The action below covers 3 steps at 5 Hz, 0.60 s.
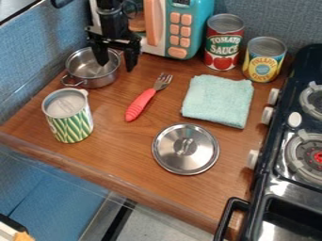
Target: Moved the silver pot on the top of the towel
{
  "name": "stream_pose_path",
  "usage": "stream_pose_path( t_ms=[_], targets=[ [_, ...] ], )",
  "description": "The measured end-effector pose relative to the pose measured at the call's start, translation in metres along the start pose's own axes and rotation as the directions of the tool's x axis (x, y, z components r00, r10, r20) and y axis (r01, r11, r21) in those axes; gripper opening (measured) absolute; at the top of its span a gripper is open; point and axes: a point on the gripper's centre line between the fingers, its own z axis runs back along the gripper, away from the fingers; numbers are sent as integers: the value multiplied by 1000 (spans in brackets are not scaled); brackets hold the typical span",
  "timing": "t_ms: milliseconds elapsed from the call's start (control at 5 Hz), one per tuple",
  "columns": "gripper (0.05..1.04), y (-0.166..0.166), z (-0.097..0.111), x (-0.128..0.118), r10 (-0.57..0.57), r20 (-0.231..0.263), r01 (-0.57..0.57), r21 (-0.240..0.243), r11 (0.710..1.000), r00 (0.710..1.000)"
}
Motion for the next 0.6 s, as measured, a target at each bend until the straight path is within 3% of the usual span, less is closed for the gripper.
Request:
stream_pose_path(
  t_ms=[200, 600],
  targets=[
    [928, 11, -15, -6, 18, -68, -20, -24, 1000, 998],
    [345, 8, -19, -11, 26, -86, -28, -28, 999, 996]
  ],
)
